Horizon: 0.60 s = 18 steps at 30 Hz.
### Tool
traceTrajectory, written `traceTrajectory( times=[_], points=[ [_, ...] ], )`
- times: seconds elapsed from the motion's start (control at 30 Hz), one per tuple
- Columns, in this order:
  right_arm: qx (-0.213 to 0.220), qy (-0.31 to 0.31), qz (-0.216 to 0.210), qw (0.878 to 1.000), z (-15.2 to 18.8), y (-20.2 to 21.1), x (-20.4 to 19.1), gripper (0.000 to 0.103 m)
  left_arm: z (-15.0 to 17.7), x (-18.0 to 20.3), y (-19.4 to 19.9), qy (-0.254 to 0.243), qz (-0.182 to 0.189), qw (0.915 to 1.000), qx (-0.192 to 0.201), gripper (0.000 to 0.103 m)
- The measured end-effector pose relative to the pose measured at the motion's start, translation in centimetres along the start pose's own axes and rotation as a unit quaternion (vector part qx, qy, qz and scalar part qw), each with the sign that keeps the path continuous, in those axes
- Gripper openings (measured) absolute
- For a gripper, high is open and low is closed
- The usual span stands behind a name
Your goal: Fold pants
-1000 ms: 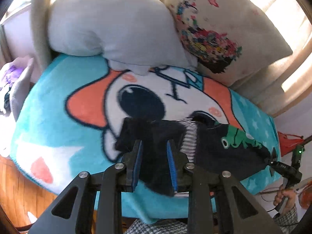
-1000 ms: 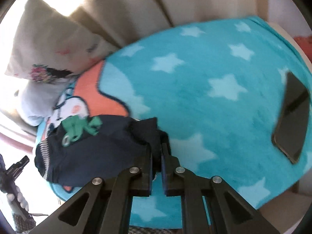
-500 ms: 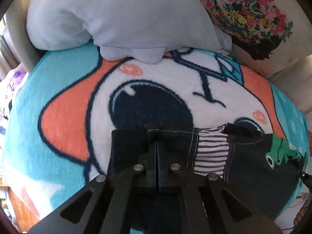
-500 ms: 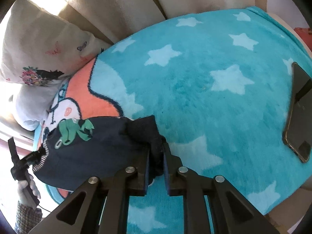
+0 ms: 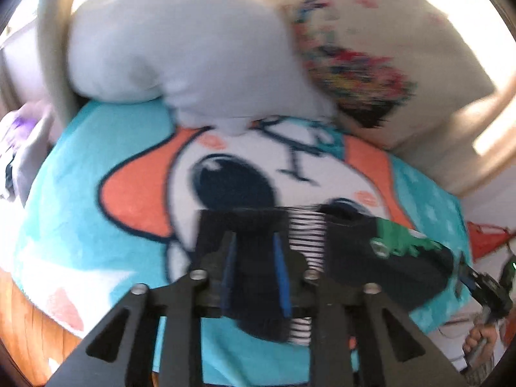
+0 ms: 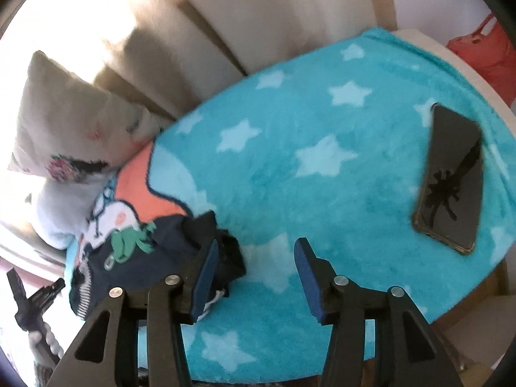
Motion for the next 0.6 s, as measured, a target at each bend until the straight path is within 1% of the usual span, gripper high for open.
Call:
traceTrajectory(
  times=[0.07, 0.1, 0.13, 0.23, 0.3, 0.33, 0.37, 0.43, 0.53, 0.6],
  points=[
    [-0.002, 0.004, -0.008, 1.000, 0.1, -0.1, -0.6, 0.054, 0.2, 1.8, 0.1, -0.029, 0.009, 0.9995, 0.002, 0.031],
    [-0.011, 0.006, -0.013, 1.000, 0.3, -0.7, -0.9, 0.054, 0.5, 2.8, -0.4, -0.047, 0.008, 0.9989, -0.001, 0.037],
    [-0.019, 0.008, -0.012, 1.000, 0.6, -1.3, -1.1, 0.054, 0.7, 3.3, -1.3, -0.054, 0.001, 0.9985, -0.009, 0.039],
    [-0.036, 0.000, -0.015, 0.999, 1.4, -3.0, -1.2, 0.054, 1.2, 3.2, -4.8, -0.043, -0.009, 0.9979, -0.048, 0.039],
    [-0.044, -0.006, -0.020, 0.999, 2.0, -3.5, -1.1, 0.054, 1.9, 1.9, -7.0, -0.023, -0.028, 0.9966, -0.074, 0.038],
    [-0.046, -0.007, -0.021, 0.999, 2.1, -3.6, -0.9, 0.054, 2.0, 1.4, -7.5, -0.014, -0.023, 0.9966, -0.077, 0.038],
    [-0.047, -0.009, -0.021, 0.999, 2.2, -3.6, -0.8, 0.054, 2.0, 1.1, -7.5, -0.004, -0.012, 0.9973, -0.073, 0.038],
    [-0.047, -0.017, -0.022, 0.999, 2.3, -3.5, -0.3, 0.054, 1.8, 0.9, -7.2, 0.002, -0.006, 0.9974, -0.072, 0.038],
    [-0.038, -0.028, -0.021, 0.999, 2.0, -2.8, 0.3, 0.054, 1.5, 0.7, -6.1, 0.005, -0.009, 0.9979, -0.064, 0.038],
    [-0.033, -0.033, -0.022, 0.999, 1.7, -2.4, 0.7, 0.054, 1.1, 0.3, -4.6, 0.014, -0.005, 0.9986, -0.050, 0.038]
  ],
)
Point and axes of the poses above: each gripper's, at about its wrist camera, not at the fingertips, and y roughly against the way its jaws point, x to its right, z to its underside, the point moved 3 cm from there along -y, roughly the way its jaws point, and after that the axes turned 7 degrees about -z, right-handed, at the moved point
